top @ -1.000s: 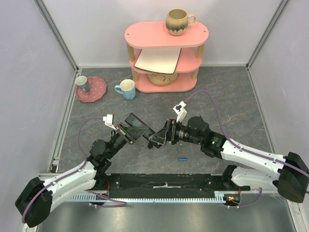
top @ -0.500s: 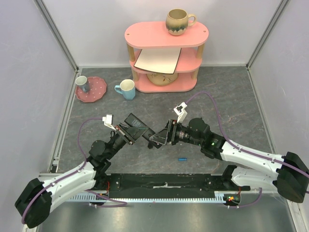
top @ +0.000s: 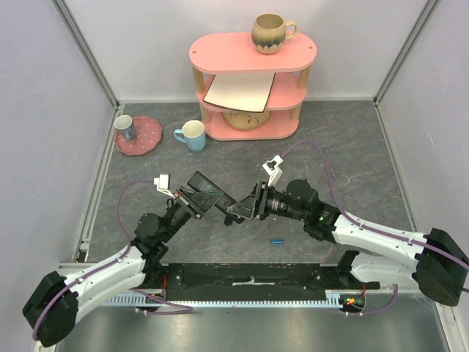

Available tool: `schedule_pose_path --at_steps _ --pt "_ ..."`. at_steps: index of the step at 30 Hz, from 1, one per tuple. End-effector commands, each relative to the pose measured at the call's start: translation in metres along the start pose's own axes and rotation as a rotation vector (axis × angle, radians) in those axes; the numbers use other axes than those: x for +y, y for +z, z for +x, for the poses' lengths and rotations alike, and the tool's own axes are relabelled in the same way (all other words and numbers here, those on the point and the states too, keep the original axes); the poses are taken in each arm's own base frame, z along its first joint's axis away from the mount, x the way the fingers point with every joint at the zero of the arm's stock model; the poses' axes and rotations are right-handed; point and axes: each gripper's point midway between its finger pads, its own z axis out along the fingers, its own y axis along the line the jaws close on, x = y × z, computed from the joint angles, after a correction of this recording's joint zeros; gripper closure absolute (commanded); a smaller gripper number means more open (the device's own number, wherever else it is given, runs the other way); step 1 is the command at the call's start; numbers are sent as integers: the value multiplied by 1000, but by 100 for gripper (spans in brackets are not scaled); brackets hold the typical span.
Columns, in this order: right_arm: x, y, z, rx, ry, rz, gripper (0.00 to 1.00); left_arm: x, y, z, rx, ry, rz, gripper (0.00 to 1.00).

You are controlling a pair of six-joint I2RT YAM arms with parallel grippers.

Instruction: Load the batteries into the remote control

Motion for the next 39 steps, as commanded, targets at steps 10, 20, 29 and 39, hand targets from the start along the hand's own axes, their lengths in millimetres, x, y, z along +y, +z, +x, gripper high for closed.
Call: schedule_pose_path --at_steps 10,20,29,39 --pt "-13 -1 14 46 8 16 54 -35 4 -30 -128 23 108 98" --pt "17 -7 -25 -36 -69 19 10 -6 0 -14 -71 31 14 98" --pt "17 -60 -99 -221 -418 279 3 12 -11 -7 -48 49 -45 98" --pt "-121 -47 -51 33 -432 702 20 21 -26 14 64 72 -72 98"
